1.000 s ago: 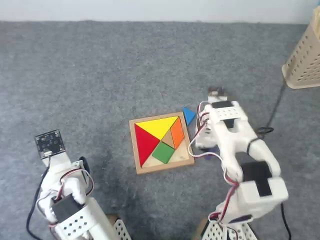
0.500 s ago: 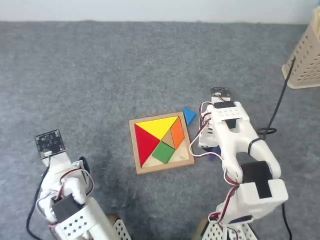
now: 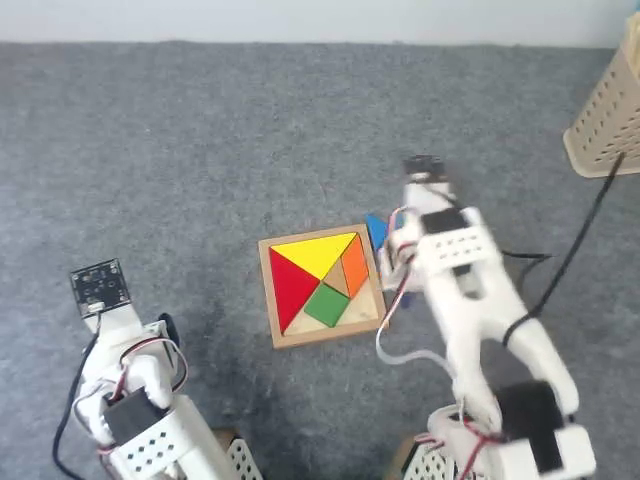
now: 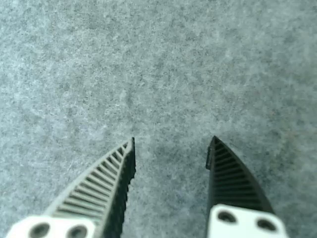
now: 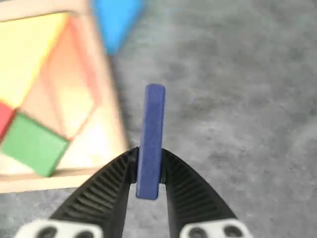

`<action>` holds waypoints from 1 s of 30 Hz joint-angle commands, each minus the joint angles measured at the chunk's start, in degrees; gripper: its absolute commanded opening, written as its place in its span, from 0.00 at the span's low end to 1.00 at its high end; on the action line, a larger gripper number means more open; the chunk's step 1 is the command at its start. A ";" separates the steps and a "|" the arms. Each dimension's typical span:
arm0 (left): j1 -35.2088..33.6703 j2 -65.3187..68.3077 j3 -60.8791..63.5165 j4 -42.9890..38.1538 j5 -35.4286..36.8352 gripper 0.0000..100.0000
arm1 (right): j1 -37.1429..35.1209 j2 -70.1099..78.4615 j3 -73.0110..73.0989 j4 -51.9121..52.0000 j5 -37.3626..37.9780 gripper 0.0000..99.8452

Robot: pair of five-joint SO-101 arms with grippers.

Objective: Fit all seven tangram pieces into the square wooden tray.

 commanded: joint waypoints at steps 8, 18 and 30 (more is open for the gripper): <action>0.09 -0.62 -1.10 0.18 0.53 0.23 | -17.80 3.21 -1.67 -11.74 0.79 0.02; 0.09 -0.62 -1.10 0.18 0.53 0.23 | -17.63 8.04 -3.69 -11.65 -5.98 0.02; 0.09 -0.62 -1.10 0.18 0.53 0.23 | -17.63 8.13 -9.41 -3.74 -21.80 0.11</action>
